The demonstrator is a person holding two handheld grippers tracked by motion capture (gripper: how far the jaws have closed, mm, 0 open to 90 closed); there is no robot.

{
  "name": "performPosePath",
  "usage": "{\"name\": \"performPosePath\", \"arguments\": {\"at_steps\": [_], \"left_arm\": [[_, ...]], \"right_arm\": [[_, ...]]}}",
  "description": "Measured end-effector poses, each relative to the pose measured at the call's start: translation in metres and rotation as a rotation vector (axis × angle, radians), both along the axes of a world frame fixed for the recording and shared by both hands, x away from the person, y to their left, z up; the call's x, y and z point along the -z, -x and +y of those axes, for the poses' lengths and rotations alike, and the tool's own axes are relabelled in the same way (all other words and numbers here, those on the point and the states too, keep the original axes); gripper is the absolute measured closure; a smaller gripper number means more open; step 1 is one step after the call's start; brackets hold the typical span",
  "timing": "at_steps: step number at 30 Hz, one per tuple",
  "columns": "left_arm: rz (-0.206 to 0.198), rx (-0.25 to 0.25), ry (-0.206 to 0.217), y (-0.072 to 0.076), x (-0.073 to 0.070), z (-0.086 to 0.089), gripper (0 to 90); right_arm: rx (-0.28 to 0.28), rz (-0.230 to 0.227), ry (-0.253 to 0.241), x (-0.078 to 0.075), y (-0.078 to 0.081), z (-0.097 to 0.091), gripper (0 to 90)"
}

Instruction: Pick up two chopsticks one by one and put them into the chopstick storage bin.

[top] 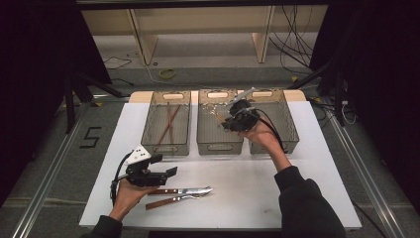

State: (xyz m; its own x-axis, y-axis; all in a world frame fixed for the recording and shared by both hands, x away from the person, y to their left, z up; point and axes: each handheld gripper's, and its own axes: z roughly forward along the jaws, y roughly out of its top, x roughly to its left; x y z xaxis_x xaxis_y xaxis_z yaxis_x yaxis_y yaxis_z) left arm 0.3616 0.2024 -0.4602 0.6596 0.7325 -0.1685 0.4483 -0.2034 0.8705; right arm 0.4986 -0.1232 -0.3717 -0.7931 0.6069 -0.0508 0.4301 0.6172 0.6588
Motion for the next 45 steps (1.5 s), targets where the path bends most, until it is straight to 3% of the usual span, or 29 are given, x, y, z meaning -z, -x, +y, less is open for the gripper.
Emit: {"name": "performPosePath", "arguments": {"at_steps": [29, 34, 38, 45], "left_arm": [[0.003, 0.004, -0.010, 0.000, 0.001, 0.000, 20.3], [0.004, 0.005, -0.010, -0.001, 0.002, 0.000, 20.2], [0.005, 0.005, -0.011, -0.001, 0.001, 0.000, 20.3], [0.012, 0.003, -0.006, -0.001, 0.001, 0.001, 20.1]], "right_arm": [[0.113, 0.093, 0.057, 0.029, -0.025, 0.017, 76.0], [0.134, 0.109, 0.049, 0.030, -0.025, 0.019, 64.1], [0.122, 0.082, 0.064, 0.026, -0.020, 0.018, 56.7], [0.074, 0.065, 0.013, 0.014, -0.003, 0.011, 48.0]]}}
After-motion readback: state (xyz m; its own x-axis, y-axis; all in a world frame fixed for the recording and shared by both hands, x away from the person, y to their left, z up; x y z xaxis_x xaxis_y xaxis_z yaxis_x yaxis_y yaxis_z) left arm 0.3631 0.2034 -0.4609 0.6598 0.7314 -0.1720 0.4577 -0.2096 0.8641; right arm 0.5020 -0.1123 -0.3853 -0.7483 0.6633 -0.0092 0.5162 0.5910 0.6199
